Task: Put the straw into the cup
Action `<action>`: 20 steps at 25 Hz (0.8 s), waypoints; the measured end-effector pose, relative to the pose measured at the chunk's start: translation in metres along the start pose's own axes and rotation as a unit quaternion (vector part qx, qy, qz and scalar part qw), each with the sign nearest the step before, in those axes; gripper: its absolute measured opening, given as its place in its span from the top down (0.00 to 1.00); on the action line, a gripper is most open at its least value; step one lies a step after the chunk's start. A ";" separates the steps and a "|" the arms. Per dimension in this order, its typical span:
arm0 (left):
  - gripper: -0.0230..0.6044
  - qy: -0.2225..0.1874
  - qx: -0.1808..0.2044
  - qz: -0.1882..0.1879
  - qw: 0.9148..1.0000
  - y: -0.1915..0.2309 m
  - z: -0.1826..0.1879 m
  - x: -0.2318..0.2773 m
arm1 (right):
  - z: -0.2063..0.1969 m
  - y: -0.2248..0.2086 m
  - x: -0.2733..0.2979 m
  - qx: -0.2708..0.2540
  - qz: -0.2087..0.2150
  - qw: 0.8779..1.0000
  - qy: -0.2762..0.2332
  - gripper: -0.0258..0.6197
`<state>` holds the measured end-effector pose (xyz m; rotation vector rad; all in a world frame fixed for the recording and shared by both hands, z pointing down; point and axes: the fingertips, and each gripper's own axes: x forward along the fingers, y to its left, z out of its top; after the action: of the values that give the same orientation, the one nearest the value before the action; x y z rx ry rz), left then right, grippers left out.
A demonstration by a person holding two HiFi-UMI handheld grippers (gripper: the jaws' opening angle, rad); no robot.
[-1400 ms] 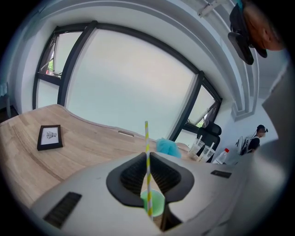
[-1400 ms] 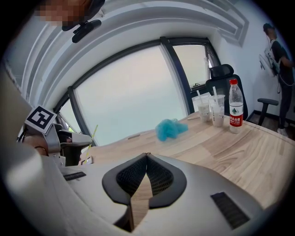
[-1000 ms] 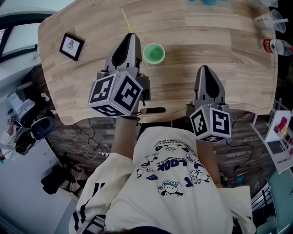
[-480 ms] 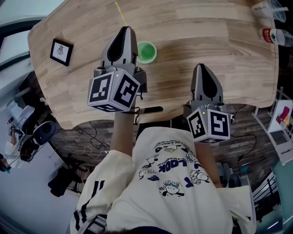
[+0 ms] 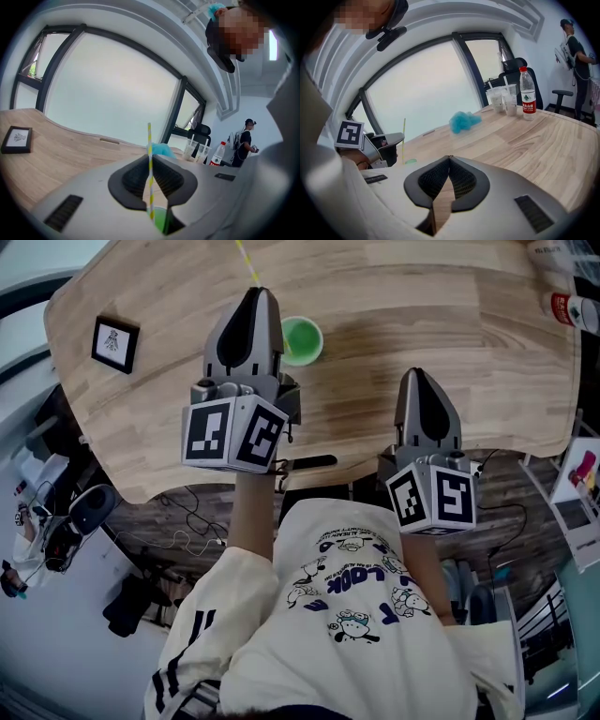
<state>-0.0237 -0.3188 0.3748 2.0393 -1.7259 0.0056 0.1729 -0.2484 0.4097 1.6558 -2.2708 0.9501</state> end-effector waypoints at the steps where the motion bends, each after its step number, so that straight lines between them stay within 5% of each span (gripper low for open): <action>1: 0.88 0.000 -0.001 -0.003 1.000 0.000 -0.002 0.000 | -0.001 0.000 0.000 0.000 0.000 1.000 0.001 0.97; 20: 0.88 -0.005 0.033 -0.025 0.999 -0.004 -0.019 0.004 | -0.011 -0.007 0.006 -0.001 -0.011 1.000 0.014 0.97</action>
<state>-0.0138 -0.3160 0.3918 2.1323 -1.7021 0.0354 0.1743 -0.2482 0.4241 1.6515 -2.2302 0.9594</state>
